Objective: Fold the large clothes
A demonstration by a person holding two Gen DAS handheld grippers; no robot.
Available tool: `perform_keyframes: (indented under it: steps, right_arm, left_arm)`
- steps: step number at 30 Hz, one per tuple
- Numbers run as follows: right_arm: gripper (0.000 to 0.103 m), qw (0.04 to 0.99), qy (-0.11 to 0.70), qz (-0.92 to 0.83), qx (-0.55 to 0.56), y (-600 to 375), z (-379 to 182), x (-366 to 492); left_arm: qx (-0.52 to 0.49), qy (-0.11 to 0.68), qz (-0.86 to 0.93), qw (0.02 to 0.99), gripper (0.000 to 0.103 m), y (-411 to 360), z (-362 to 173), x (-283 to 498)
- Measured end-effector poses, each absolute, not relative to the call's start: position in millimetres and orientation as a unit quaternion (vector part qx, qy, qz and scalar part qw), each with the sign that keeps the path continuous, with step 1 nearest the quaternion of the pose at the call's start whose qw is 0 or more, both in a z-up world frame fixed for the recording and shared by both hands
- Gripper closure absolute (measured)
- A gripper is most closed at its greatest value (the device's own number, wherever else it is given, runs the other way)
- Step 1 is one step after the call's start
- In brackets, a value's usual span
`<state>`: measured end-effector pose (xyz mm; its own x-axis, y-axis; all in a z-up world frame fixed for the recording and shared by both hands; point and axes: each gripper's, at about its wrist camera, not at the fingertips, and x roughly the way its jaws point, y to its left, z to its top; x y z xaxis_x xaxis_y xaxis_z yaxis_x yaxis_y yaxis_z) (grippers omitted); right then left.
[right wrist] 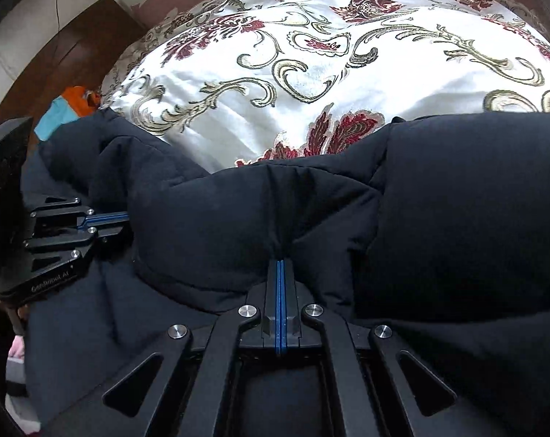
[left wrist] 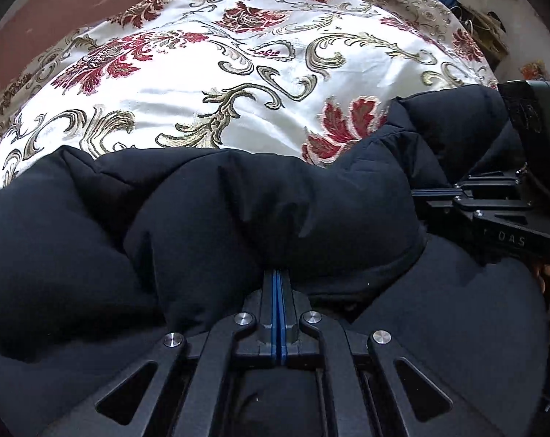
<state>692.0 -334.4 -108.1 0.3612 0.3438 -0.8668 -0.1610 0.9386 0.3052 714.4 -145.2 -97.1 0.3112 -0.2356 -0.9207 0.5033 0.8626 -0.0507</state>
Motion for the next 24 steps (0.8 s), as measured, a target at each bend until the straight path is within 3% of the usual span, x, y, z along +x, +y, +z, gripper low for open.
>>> perform_keyframes:
  steps: [5, 12, 18, 24]
  right_arm:
    - [0.103, 0.843, 0.514, 0.138, 0.072, -329, -108, 686]
    - [0.103, 0.874, 0.448, 0.157, 0.102, -332, -55, 668]
    - [0.101, 0.835, 0.512, 0.198, 0.047, -297, -71, 683]
    - [0.102, 0.818, 0.542, 0.183, 0.065, -296, -104, 688]
  left_arm:
    - [0.126, 0.512, -0.223, 0.820, 0.099, -149, -100, 706]
    - [0.101, 0.487, -0.235, 0.835, 0.099, -137, -96, 700]
    - [0.082, 0.494, -0.241, 0.831, 0.099, -132, -100, 701]
    - [0.088, 0.502, -0.239, 0.826, 0.099, -137, -107, 704]
